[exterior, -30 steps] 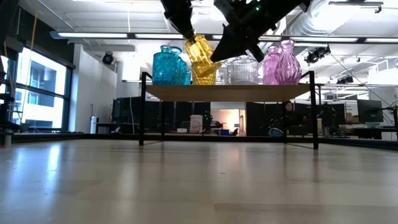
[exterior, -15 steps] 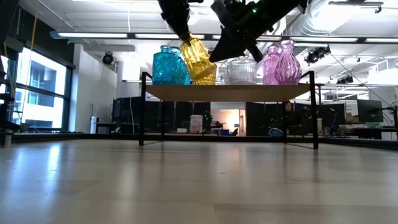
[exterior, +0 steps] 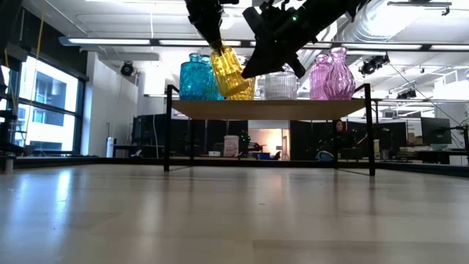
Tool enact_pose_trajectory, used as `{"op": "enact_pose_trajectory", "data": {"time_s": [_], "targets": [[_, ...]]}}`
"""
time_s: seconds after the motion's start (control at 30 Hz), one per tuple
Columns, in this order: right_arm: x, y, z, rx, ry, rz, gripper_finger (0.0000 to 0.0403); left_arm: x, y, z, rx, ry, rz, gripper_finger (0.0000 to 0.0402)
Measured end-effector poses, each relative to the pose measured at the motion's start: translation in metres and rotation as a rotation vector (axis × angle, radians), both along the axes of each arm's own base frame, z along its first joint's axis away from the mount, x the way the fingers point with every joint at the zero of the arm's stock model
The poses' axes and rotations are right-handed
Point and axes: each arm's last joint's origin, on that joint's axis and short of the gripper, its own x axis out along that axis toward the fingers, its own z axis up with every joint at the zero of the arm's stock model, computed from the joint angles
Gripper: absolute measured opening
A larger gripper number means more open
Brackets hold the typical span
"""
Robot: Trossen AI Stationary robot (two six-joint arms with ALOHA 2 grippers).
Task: Sort vases onto shelf
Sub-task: Put the yellow transparent vase on the shelf aligned with the other yellow vases
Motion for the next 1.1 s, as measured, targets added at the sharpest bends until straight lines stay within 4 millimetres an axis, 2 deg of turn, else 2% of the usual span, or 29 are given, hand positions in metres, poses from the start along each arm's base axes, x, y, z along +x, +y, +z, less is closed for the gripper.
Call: {"op": "enact_pose_trajectory", "data": {"time_s": [0.13,0.43,0.7,1.1], "targets": [[0.0,0.0,0.0,0.006,-0.003,0.0,0.0,0.0,0.0,0.0,0.001,-0.002,-0.002,0.0067],[0.0,0.001,0.0,0.007,-0.004,0.002,0.0,0.015,0.002,-0.012,0.021,0.011,-0.02,0.0067],[0.0,0.0,0.0,0.011,-0.008,0.003,0.0,0.014,0.003,-0.012,0.021,0.018,-0.016,0.0067],[0.0,0.0,0.0,0.009,-0.01,0.005,0.0,0.013,0.005,0.003,0.025,-0.019,-0.034,0.009]]}}
